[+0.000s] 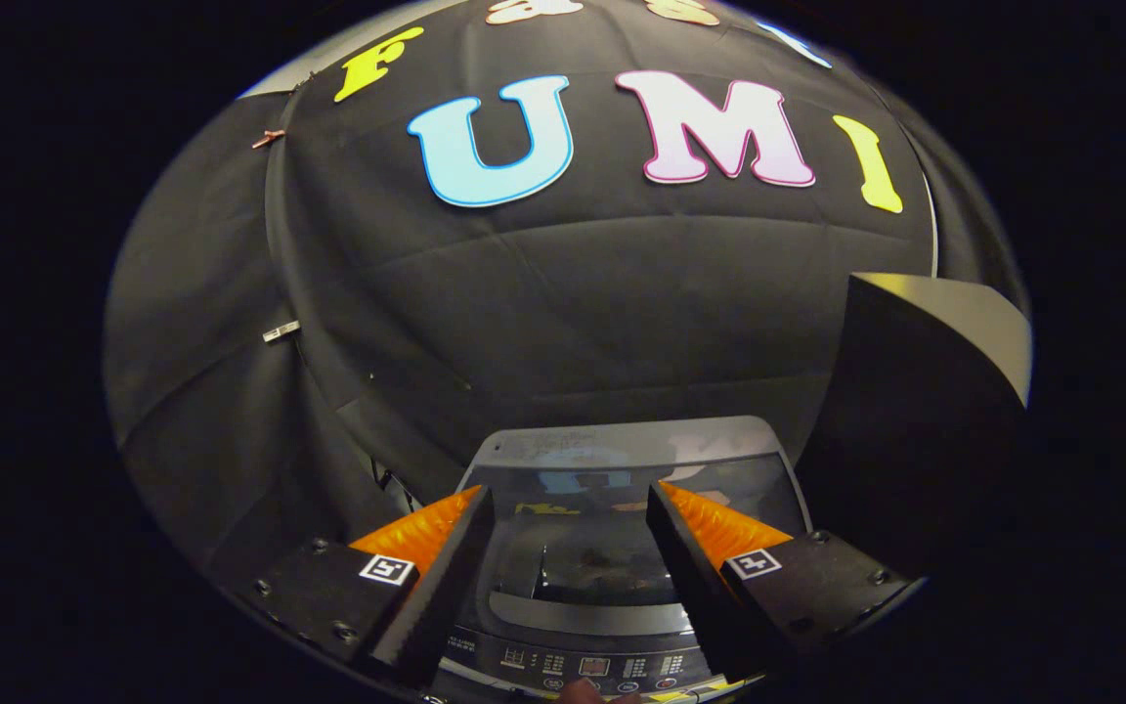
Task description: Put the clothes into the washing machine and then close the washing machine lid.
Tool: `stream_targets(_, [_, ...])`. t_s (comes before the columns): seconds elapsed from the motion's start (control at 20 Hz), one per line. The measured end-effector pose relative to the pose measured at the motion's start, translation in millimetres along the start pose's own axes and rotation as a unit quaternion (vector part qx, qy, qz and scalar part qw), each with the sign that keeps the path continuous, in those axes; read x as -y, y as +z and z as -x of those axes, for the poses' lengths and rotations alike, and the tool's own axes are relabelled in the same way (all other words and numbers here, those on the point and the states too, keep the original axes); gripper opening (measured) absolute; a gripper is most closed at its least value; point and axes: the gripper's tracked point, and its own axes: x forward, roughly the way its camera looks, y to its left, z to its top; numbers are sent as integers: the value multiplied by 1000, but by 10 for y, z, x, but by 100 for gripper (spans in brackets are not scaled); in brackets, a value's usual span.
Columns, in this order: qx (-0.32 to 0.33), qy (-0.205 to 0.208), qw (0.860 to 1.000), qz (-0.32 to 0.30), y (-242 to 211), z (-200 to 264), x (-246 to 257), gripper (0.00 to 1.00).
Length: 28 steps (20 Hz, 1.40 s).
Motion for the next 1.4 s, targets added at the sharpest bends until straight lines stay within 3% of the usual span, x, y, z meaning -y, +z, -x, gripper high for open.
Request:
stream_targets(0.55, [140,-15,989,42,892,957,188,99])
stream_targets(1.1, [214,-36,973,72,1137,2046,600,99])
stream_targets(1.4, [240,-77,964,87,1267,2502,929,100])
